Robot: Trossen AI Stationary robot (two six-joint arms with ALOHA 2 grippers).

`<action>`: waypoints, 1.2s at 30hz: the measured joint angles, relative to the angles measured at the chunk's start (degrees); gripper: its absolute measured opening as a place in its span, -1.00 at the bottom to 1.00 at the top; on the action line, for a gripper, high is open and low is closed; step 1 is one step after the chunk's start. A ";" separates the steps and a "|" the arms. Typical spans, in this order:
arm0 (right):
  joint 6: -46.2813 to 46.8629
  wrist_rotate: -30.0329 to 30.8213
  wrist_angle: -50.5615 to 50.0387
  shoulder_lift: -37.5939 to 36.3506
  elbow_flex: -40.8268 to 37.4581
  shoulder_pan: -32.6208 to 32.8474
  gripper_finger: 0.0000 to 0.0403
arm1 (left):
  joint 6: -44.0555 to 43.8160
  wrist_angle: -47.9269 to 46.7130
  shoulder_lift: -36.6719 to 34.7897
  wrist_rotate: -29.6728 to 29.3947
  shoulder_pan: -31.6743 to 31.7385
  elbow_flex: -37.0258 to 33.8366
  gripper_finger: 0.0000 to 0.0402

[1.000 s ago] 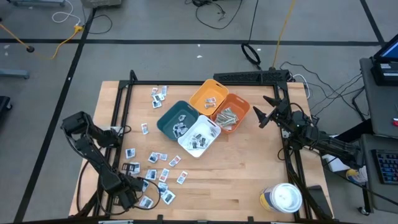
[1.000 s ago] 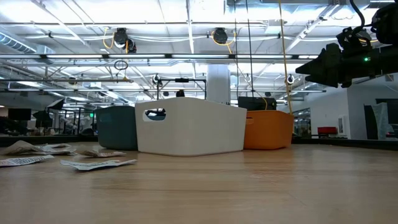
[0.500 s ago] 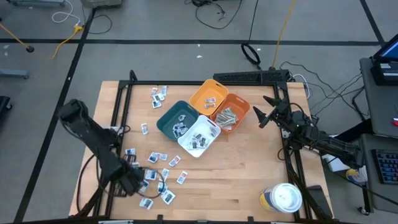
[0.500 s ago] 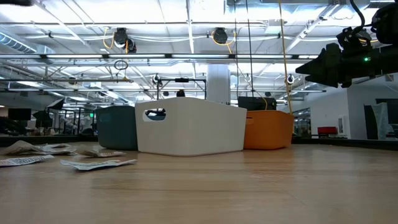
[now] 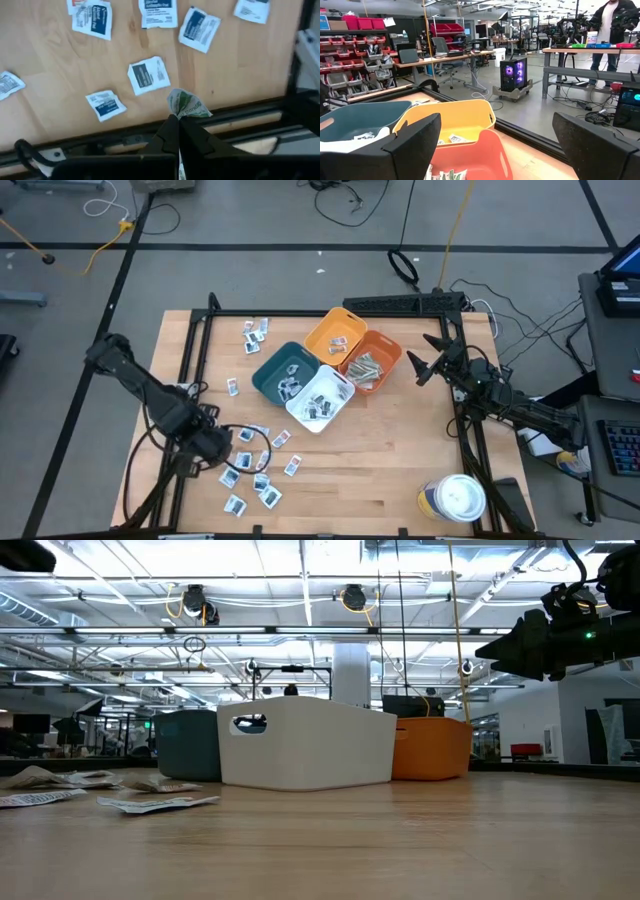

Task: Pick & Place First Aid Supplies
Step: Put the green bandage pack into the orange bin

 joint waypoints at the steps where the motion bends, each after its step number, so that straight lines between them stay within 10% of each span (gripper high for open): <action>1: 0.00 -0.02 0.00 0.00 0.01 -0.01 0.87 | 1.21 0.00 0.01 -0.03 1.15 0.63 -1.00; 23: 0.00 -0.01 0.00 0.00 0.01 0.01 0.87 | 37.56 0.78 11.03 -6.45 57.27 4.46 -1.00; 36: 0.02 -0.02 0.00 0.00 0.00 0.00 0.87 | 39.26 -6.97 41.57 -7.57 57.86 48.11 -1.00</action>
